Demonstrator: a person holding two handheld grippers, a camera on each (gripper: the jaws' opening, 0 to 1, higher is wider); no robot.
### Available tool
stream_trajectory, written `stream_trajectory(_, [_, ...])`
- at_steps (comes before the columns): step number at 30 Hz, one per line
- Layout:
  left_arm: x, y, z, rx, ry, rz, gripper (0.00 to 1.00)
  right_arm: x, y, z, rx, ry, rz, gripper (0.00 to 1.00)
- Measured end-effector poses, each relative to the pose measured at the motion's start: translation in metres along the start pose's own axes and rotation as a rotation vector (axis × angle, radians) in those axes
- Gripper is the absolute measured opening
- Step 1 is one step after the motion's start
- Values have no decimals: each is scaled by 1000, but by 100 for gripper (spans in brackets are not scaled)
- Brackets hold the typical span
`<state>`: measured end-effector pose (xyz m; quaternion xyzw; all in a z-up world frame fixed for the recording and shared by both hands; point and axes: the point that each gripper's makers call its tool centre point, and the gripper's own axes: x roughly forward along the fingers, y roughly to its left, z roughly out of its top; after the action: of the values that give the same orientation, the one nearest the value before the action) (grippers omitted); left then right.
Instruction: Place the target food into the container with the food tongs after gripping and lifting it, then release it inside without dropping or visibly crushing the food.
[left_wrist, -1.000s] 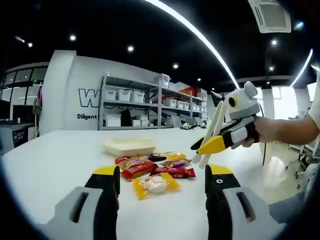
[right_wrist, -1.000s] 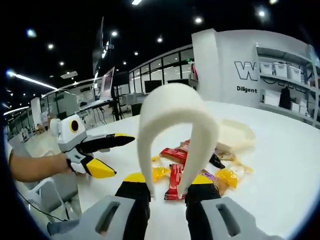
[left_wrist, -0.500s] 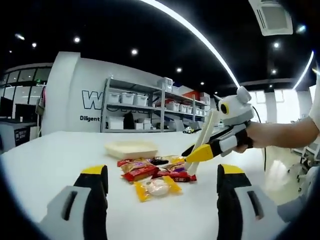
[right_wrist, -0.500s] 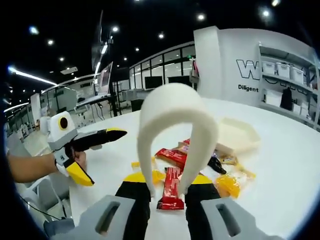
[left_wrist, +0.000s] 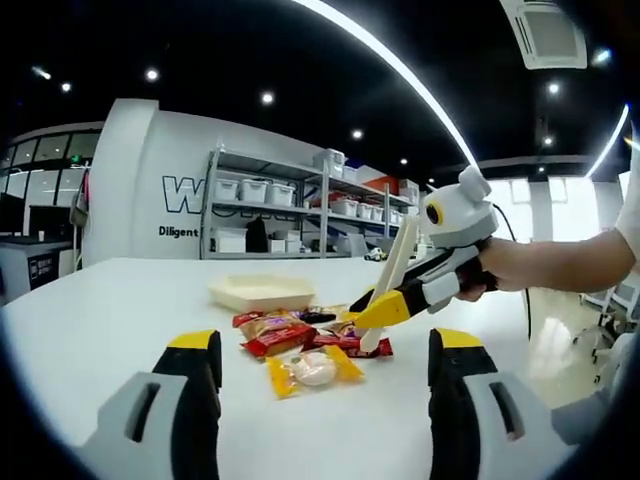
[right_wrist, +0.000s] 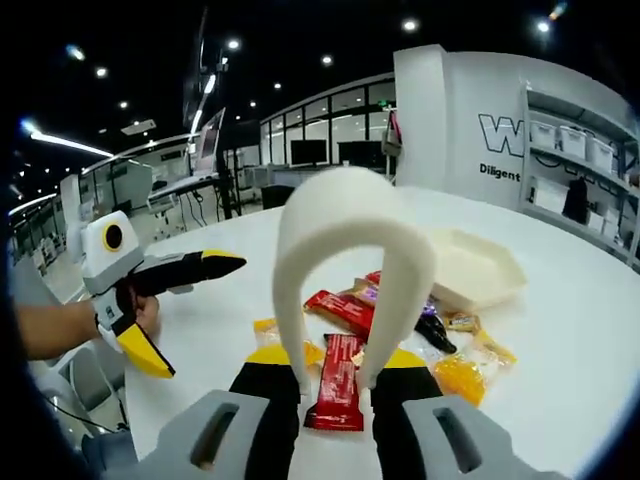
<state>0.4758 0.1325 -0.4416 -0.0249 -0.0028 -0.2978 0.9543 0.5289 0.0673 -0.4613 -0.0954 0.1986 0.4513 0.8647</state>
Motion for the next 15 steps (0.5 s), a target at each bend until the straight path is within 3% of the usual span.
stream_trajectory(7, [0, -1, -1, -3, 7, -5, 83, 4, -7, -2, -28, 18, -21, 22])
stream_trajectory(15, [0, -1, -1, 3, 6, -3, 82, 14, -4, -6, -29, 59, 2, 22])
